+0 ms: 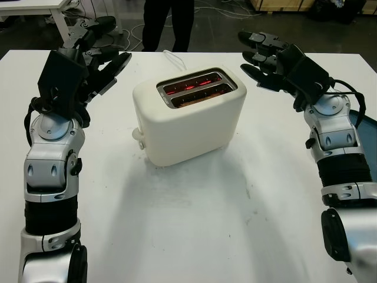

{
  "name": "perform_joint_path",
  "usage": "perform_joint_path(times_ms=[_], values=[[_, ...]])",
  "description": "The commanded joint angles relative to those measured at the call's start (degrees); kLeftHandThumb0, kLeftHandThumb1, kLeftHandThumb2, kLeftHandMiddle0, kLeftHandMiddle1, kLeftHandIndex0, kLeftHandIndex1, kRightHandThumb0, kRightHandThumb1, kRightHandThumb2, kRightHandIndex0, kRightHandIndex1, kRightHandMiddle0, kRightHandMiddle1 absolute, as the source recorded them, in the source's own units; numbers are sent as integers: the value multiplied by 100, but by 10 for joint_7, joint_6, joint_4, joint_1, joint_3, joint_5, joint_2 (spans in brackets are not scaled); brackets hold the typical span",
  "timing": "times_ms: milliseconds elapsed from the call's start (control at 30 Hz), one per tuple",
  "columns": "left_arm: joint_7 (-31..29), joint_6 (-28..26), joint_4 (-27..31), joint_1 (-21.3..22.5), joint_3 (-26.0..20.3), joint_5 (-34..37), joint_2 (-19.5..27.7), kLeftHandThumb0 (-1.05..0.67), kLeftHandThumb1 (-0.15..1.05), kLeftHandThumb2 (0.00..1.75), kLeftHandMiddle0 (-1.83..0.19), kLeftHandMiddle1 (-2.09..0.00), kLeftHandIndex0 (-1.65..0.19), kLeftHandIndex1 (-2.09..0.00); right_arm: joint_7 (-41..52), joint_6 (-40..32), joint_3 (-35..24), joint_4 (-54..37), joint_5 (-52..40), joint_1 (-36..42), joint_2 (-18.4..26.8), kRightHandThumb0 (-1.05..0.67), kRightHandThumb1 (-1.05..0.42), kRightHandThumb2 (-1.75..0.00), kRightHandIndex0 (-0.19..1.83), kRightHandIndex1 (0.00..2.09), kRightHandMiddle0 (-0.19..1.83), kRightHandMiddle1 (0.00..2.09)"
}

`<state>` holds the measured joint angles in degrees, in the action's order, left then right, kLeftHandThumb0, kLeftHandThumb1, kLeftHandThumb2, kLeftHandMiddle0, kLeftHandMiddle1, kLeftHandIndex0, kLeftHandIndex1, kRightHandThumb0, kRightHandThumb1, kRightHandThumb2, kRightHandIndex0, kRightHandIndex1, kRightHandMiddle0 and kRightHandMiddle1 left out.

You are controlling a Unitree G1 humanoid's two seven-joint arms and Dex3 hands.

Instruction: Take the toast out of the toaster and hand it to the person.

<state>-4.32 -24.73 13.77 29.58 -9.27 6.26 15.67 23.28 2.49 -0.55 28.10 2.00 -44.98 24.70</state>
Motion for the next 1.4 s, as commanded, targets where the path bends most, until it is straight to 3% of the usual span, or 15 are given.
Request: perform_joint_path(times_ms=[0, 800, 933, 1067, 1367], values=[[2, -1, 4, -1, -3, 1, -1, -49, 91, 8, 0, -105, -18, -62, -3, 8, -1, 1, 1, 0, -1, -68, -92, -40, 36, 1, 36, 1], [2, -1, 4, -1, -3, 0, -1, -49, 92, 8, 0, -106, -17, -62, -6, 16, 0, -2, 5, 0, 1, -67, -92, -39, 37, 1, 37, 1], [2, 1, 4, -2, -1, -5, 1, -48, 92, 8, 0, -105, -17, -62, 9, 28, -30, 17, -43, -15, -11, -66, -92, -18, 35, 0, 36, 0], [1, -2, 5, -2, -1, -3, 2, -49, 92, 9, 0, -104, -17, -62, 15, 83, -37, 39, -44, -49, -2, -61, -77, -1, 39, 5, 41, 4], [6, -6, 10, -4, 1, -9, 2, -47, 92, 9, -1, -102, -18, -61, -6, 217, 30, 92, 69, -146, 23, -71, -65, 0, 73, 27, 73, 17]])
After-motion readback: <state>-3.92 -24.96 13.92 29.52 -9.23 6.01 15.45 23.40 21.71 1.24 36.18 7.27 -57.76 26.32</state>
